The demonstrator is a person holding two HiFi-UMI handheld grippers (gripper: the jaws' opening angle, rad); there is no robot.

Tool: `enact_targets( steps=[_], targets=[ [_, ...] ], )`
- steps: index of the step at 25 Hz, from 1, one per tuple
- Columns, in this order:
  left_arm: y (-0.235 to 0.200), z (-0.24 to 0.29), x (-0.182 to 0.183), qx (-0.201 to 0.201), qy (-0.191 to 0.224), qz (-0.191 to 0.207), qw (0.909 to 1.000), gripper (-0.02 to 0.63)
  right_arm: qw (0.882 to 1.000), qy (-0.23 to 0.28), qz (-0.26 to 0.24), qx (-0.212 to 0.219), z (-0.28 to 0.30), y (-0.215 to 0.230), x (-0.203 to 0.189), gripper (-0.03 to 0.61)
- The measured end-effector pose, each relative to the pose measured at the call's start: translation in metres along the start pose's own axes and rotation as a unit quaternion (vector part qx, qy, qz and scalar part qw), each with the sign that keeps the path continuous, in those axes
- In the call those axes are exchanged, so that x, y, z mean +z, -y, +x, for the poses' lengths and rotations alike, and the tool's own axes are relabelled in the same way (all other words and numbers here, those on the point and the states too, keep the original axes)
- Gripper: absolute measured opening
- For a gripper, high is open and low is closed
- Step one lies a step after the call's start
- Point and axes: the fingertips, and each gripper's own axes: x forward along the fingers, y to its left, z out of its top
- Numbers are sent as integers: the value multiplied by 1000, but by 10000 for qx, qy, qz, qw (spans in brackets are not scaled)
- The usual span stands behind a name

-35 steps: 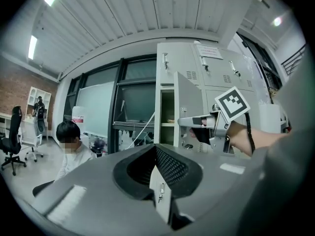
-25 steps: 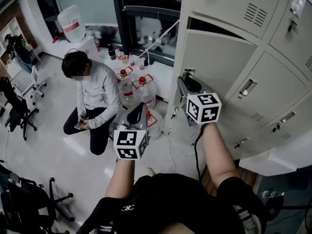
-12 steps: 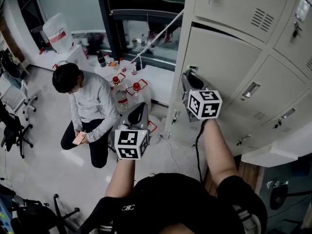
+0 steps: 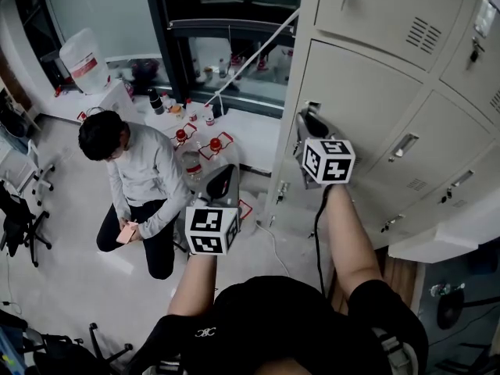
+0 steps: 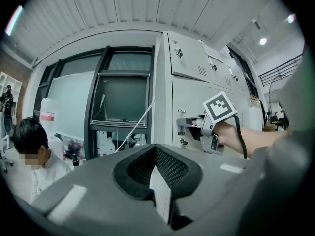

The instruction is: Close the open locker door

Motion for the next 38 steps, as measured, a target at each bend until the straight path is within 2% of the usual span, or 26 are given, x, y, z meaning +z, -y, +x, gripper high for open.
enact_targets(
  steps=[14, 22, 29, 34, 38],
  targets=[
    [-15, -1, -3, 23, -23, -20, 10000, 0, 9990, -30, 25, -452, 16, 13, 2, 55],
    [-7, -4, -3, -40, -27, -10, 10000, 0, 9978, 119, -239, -608, 9, 11, 6, 58],
    [15, 1, -1, -148, -2, -27, 9999, 0, 9960, 459, -353, -679, -37, 11, 17, 58],
    [51, 6, 8, -379, 47, 14, 9993, 0, 9929, 739, -321, -874, -93, 19, 21, 57],
    [84, 14, 8, -584, 75, 52, 9982, 0, 9910, 810, -158, -1051, -142, 35, 6, 57]
  ],
)
